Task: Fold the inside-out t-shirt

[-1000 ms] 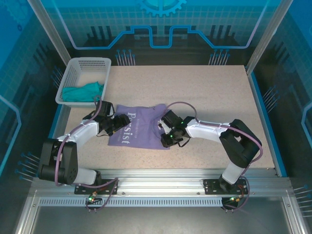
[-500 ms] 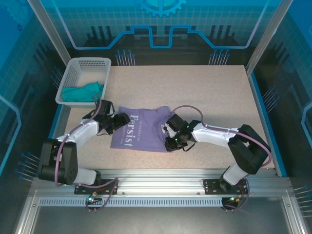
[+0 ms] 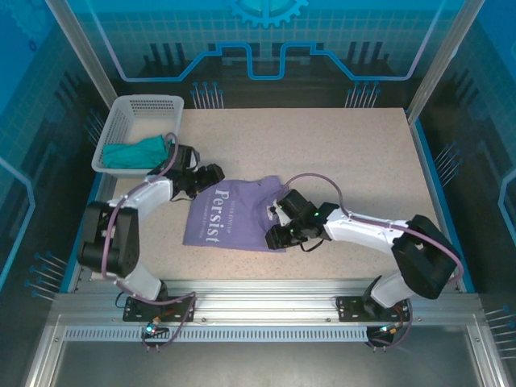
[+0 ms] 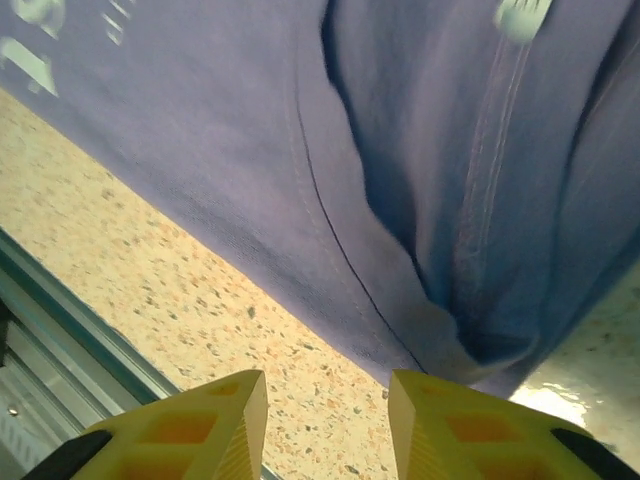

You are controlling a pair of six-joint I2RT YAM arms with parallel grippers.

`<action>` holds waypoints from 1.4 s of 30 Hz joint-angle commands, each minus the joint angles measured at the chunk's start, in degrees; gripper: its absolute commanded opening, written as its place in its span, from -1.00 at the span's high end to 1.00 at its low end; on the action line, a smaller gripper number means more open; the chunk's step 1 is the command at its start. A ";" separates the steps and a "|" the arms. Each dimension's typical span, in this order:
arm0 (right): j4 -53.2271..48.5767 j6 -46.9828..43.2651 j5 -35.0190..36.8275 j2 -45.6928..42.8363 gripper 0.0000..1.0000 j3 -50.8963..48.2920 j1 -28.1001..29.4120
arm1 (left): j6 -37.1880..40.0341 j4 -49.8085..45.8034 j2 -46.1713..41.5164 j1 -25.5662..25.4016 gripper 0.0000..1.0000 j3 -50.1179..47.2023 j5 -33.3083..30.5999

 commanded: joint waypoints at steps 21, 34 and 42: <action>-13.62 -20.09 9.92 32.67 0.25 48.56 -20.68 | -8.15 5.11 -22.85 -17.09 -0.58 -24.95 10.06; -6.67 -13.94 1.28 30.09 -0.62 39.73 -25.56 | 3.53 -0.94 10.12 0.48 -0.73 10.28 6.54; -9.10 -13.43 -1.78 39.97 -0.57 47.87 -24.39 | 8.32 -5.84 21.47 1.05 -0.73 20.06 8.79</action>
